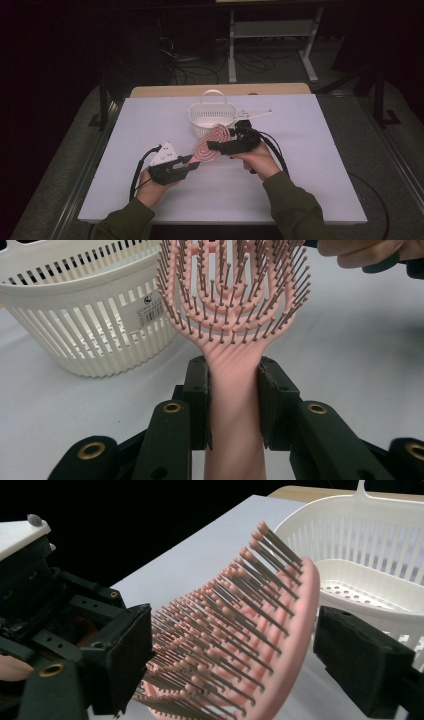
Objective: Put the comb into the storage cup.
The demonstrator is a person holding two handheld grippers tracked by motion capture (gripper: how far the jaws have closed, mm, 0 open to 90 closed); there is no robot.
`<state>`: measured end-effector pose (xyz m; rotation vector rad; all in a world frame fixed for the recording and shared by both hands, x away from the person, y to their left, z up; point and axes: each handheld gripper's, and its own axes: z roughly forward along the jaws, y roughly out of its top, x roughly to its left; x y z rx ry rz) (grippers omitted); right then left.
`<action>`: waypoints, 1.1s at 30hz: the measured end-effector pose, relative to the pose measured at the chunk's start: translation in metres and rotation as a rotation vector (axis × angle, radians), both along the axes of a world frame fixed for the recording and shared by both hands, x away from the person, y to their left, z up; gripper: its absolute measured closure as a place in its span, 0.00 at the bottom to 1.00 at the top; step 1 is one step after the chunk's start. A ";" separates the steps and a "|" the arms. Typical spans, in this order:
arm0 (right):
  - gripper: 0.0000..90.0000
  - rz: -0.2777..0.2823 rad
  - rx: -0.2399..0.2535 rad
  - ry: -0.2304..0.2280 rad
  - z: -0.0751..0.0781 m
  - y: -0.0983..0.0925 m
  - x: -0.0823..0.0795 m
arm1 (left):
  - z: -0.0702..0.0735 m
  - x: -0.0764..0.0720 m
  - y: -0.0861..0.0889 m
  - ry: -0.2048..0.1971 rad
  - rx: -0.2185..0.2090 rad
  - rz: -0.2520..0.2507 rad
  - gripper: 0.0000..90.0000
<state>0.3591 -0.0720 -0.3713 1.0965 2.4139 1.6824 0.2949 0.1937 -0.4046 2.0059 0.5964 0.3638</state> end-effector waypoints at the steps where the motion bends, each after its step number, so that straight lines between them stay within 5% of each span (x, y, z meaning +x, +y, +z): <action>1: 0.18 0.001 0.004 0.004 0.000 0.000 0.000 | 0.000 0.000 0.000 0.000 -0.002 0.000 0.78; 33: 0.50 0.028 0.092 0.089 -0.002 -0.004 0.003 | 0.000 -0.001 -0.002 -0.016 0.011 0.015 0.78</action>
